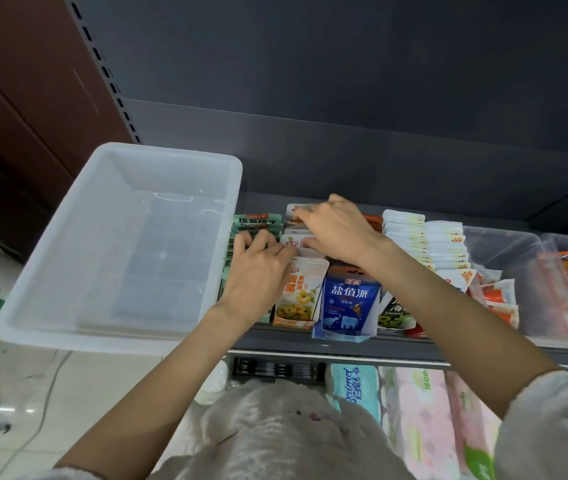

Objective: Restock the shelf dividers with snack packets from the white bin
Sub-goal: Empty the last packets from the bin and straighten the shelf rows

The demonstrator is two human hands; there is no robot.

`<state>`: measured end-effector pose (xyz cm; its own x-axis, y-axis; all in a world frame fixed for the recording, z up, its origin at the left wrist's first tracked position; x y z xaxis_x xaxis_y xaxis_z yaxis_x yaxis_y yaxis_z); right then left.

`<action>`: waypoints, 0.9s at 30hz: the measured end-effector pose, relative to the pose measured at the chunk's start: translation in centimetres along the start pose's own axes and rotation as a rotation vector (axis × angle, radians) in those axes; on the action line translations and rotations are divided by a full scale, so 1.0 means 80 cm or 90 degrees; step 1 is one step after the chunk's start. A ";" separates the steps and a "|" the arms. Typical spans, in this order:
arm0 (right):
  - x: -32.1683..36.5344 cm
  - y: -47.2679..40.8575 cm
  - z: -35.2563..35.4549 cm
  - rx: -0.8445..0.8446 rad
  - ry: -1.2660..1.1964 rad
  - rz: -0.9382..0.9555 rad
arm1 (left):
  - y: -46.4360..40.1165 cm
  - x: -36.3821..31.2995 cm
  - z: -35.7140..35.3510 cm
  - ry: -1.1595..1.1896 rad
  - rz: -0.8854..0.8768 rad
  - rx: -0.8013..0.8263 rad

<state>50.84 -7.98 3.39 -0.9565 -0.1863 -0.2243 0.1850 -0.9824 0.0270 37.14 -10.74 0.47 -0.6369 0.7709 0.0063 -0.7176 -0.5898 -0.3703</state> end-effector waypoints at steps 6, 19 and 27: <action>-0.008 -0.008 -0.010 0.109 -0.099 0.018 | 0.003 -0.001 0.003 0.004 -0.053 0.026; -0.046 0.025 0.018 0.018 -0.362 -0.095 | 0.009 -0.009 0.009 0.158 0.100 -0.049; -0.039 -0.006 0.002 -0.013 -0.202 -0.089 | 0.003 -0.040 -0.012 0.067 0.075 0.077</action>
<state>53.72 -6.89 4.27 -0.9948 -0.0492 0.0896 0.0492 -0.9988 -0.0022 39.30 -13.13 -0.55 -0.6907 0.7114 -0.1298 -0.6720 -0.6977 -0.2481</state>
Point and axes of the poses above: each hand's wrist, its own y-axis away from the middle knuckle, its own z-axis out of the back of the hand, x = y × z, the point moved 3 cm from there along -y, towards the middle knuckle, and after that the axes turned 8 degrees about -z, right-handed, at the moved point
